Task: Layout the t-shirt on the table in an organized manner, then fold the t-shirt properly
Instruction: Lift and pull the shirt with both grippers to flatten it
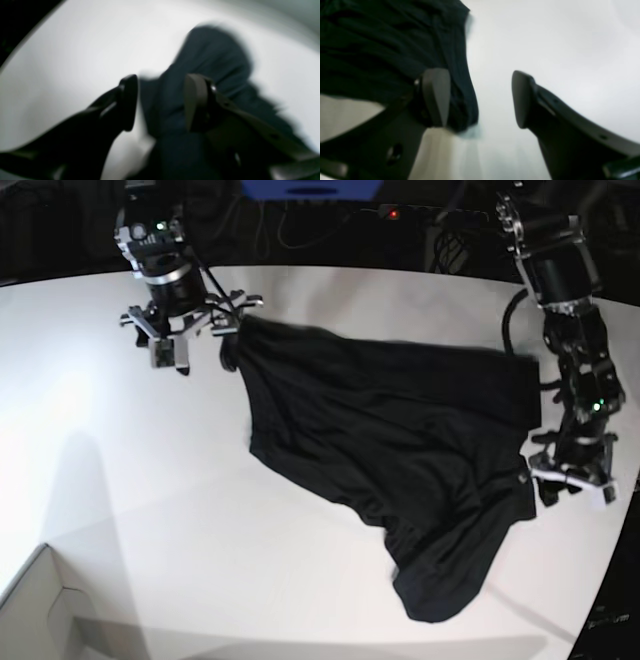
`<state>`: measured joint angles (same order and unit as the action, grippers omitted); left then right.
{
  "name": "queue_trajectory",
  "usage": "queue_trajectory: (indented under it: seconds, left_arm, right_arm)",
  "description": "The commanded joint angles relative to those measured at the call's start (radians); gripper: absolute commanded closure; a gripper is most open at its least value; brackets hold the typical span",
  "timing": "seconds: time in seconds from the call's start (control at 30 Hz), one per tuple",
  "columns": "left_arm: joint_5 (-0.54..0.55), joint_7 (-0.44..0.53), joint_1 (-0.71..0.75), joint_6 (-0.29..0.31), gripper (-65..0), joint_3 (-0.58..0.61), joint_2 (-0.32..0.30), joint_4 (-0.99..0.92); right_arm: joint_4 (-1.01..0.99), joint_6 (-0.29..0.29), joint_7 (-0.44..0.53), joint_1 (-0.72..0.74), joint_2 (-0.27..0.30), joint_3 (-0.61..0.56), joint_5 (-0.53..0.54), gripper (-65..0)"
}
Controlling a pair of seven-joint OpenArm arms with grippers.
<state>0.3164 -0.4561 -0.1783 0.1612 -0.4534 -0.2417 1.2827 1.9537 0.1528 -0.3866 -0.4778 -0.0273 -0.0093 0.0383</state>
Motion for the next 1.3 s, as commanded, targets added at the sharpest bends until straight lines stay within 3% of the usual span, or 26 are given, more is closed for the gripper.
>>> queue_trajectory:
  seconds: [0.0, 0.1, 0.33, 0.57, 0.77, 0.97, 1.1, 1.27]
  left_arm:
    - [0.01, 0.032, -0.003, 0.011, -29.5, -0.009, -0.012, 0.022]
    - [0.011, 0.032, 0.075, 0.011, -29.4, -0.014, -0.008, 0.036]
    - [0.002, 0.03, 0.168, 0.013, -29.4, -0.009, 0.091, 0.096]
    - [0.002, 0.03, 0.259, 0.004, -29.3, 0.081, 0.094, 0.116]
    - [0.002, 0.03, 0.313, 0.004, -29.1, 0.08, 0.094, 0.117]
    - [0.007, 0.032, 0.329, 0.013, -17.7, 0.08, 0.094, 0.119]
    - [0.005, 0.032, 0.331, 0.013, -17.6, 0.08, 0.094, 0.119]
    - [0.005, 0.032, 0.331, 0.013, -17.5, 0.08, 0.097, 0.119]
  right_arm:
    - [-0.009, 0.003, 0.022, 0.02, -0.003, -0.013, 0.005, -40.8]
    - [-0.078, 0.003, 0.022, 0.106, -0.003, -0.019, 0.005, -40.8]
    - [-0.308, 0.003, 0.022, 0.35, -0.001, -0.019, 0.005, -40.8]
    - [-0.551, 0.004, 0.022, 0.525, -0.001, -0.019, 0.005, -40.8]
    - [-0.64, 0.004, 0.024, 0.574, -0.004, -0.019, 0.01, -40.7]
    - [-0.555, 0.004, 0.022, 0.554, -0.006, -0.047, 0.013, -40.8]
    - [-0.506, 0.004, 0.022, 0.525, -0.004, -0.059, 0.013, -40.9]
    - [-0.603, 0.004, 0.028, 0.557, -0.003, -0.083, 0.013, -40.9]
